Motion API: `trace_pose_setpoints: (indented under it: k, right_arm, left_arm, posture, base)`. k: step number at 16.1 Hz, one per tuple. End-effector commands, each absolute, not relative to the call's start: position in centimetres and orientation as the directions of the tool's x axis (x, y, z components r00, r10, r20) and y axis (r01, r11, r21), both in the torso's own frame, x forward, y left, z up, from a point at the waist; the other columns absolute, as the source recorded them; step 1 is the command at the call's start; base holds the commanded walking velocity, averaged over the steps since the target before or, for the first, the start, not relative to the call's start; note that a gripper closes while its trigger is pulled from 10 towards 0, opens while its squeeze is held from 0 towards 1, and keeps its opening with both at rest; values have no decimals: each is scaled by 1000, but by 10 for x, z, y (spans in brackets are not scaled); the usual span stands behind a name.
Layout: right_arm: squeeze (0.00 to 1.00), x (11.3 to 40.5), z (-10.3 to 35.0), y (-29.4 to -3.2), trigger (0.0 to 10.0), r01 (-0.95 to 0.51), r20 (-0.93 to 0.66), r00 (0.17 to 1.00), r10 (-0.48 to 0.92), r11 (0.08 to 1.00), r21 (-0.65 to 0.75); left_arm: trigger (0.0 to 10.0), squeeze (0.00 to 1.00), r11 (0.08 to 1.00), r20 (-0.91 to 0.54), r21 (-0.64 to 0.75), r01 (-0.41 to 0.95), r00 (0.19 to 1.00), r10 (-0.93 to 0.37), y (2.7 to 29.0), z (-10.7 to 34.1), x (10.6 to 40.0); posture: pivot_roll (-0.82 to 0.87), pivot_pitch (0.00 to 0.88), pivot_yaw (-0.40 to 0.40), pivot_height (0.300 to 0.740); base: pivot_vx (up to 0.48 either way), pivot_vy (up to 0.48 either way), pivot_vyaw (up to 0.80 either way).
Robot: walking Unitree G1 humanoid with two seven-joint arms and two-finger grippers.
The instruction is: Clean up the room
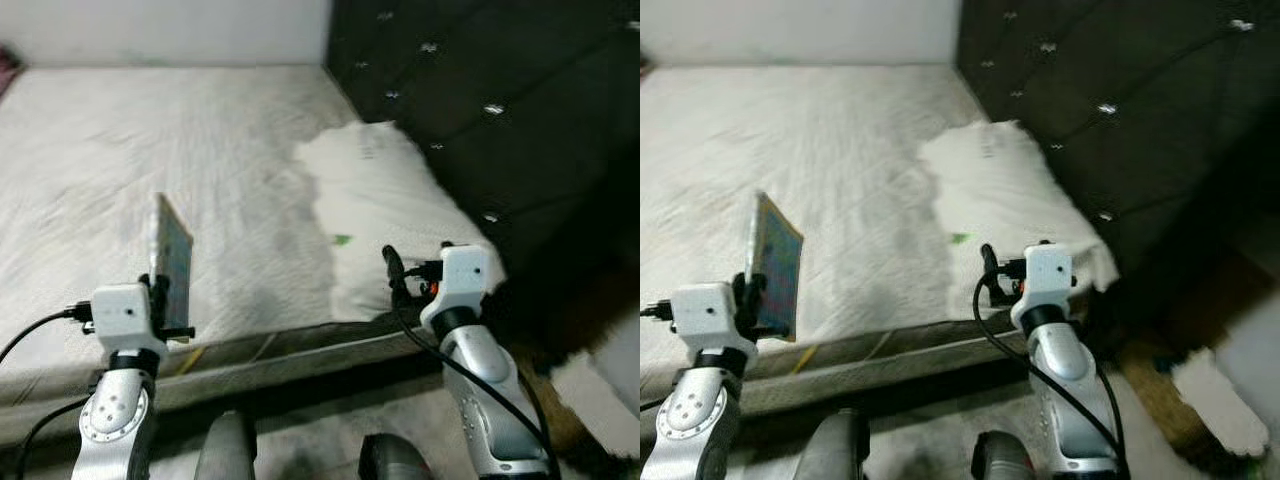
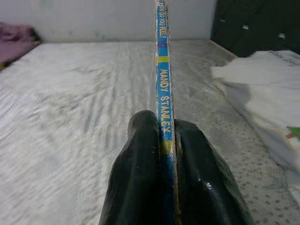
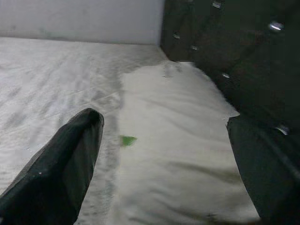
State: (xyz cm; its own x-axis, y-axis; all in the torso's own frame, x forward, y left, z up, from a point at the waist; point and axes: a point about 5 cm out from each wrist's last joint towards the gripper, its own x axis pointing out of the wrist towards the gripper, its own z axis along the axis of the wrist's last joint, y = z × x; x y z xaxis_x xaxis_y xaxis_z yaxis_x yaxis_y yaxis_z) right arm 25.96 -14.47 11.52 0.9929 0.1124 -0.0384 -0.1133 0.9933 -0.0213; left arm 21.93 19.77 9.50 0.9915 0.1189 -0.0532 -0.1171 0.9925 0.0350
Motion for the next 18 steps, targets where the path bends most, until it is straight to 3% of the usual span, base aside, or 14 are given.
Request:
trace_pose_setpoints:
  k: [1, 11, 15, 18]
  right_arm:
    - [0, 261, 116, -147, 10000, -107, -37, 994, 106, 994, -27]
    - [0, 262, 116, -145, 10000, -122, -31, 992, 121, 992, -27]
    - [0, 263, 116, -145, 10000, -127, -30, 992, 126, 992, -26]
    - [0, 264, 116, -146, 10000, -121, -30, 992, 120, 993, -15]
  left_arm:
    - [10000, 0, 996, -3, 27, -84, 996, 84, 191, 104, 224]
    - [10000, 0, 996, -4, 28, -80, 997, 81, 190, 105, 225]
    - [10000, 0, 997, -4, 25, -79, 997, 79, 189, 105, 227]
    - [10000, 0, 996, -2, 15, -85, 996, 85, 189, 105, 227]
  posture:
    - [65, 19, -38, 663]
    - [64, 20, -38, 663]
    - [66, 17, -39, 663]
    - [65, 15, -40, 663]
  base:
    - [322, 0, 0]
    - [280, 0, 0]
    - [277, 0, 584]
    - [0, 0, 0]
